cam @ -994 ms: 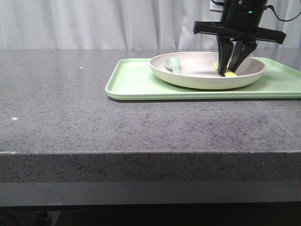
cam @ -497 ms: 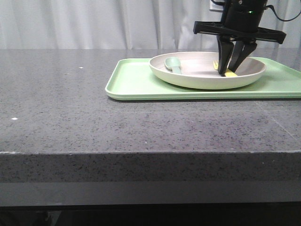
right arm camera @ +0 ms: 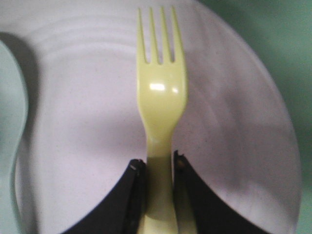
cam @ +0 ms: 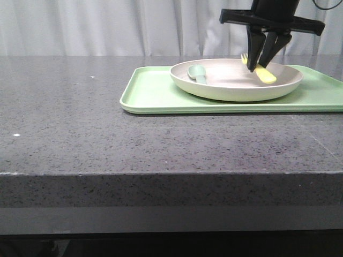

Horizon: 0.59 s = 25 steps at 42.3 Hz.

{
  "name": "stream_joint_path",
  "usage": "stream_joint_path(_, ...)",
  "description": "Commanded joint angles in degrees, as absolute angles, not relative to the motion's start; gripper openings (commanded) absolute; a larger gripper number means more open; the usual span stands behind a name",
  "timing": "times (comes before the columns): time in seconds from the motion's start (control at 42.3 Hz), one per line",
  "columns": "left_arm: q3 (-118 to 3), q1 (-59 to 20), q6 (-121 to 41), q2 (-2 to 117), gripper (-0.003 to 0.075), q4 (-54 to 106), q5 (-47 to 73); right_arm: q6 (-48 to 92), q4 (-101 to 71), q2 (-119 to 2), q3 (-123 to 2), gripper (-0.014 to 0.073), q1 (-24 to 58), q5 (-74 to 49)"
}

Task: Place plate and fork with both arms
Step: 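Lift the fork with the right gripper and carry it beside the plate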

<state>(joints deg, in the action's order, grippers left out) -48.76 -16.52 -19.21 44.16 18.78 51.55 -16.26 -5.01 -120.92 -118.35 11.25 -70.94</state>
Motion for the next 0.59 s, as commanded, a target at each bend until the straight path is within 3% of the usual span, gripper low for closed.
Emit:
stream_joint_path(0.0, -50.3, -16.4, -19.3, 43.9, 0.0250, 20.0, 48.0, -15.6, -4.7, -117.2, -120.9, 0.0107, 11.2, -74.5)
stream_joint_path(0.568, -50.3, -16.4, -19.3, 43.9, 0.0250, 20.0, 48.0, -10.1, -4.6, -111.7, -120.8, 0.0107, 6.4, -76.6)
